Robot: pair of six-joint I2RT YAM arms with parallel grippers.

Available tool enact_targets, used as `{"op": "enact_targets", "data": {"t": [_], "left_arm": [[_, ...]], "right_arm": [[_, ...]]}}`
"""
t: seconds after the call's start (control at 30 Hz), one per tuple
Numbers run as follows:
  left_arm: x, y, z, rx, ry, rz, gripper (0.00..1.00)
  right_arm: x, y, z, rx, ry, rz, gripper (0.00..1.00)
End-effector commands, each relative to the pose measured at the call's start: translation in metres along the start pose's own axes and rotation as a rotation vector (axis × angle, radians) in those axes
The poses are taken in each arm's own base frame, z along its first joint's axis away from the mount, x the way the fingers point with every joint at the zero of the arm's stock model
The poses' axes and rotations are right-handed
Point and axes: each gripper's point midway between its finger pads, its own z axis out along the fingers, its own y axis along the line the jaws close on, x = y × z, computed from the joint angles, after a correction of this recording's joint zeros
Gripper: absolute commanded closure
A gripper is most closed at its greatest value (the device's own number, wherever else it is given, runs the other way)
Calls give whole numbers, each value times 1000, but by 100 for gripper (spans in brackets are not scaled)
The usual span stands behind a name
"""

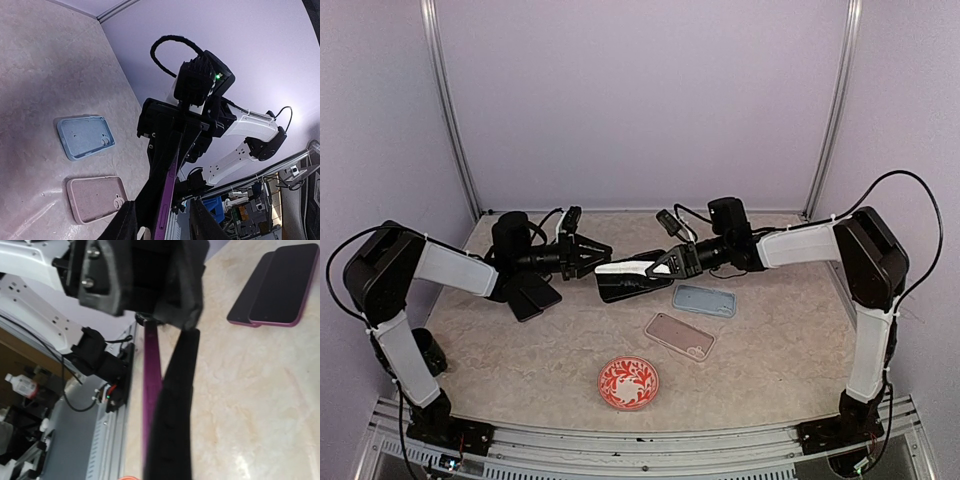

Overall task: Put the phone into the phone case
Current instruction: Press the top left corner of the phone case.

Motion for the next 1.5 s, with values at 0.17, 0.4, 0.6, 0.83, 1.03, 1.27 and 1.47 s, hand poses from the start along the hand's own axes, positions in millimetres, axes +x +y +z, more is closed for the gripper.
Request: {"op": "enact_targets", "data": {"t": [0.17, 0.4, 0.6, 0.83, 1.03, 1.27, 1.47], "left_arm": [[9, -1, 1, -8, 45, 31, 63], [-2, 2, -6, -48, 2, 72, 28], [2, 1, -7, -40, 7, 79, 22], [13, -12, -2, 19, 44, 90, 29], [19, -21, -4, 56, 53, 80, 31], [25, -35, -2, 100, 72, 87, 28], [25, -38, -2, 108, 68, 86, 30]], "right_arm": [[-26, 36, -7, -31, -18, -166, 100], [-25, 47, -9, -68, -12, -182, 100], [-26, 52, -11, -88, -19, -190, 100], [-27, 49, -12, -85, -23, -185, 100], [-27, 44, -15, -74, -33, -180, 100], [-27, 37, -18, -62, -39, -176, 100], [-27, 35, -17, -59, -40, -173, 100]]}}
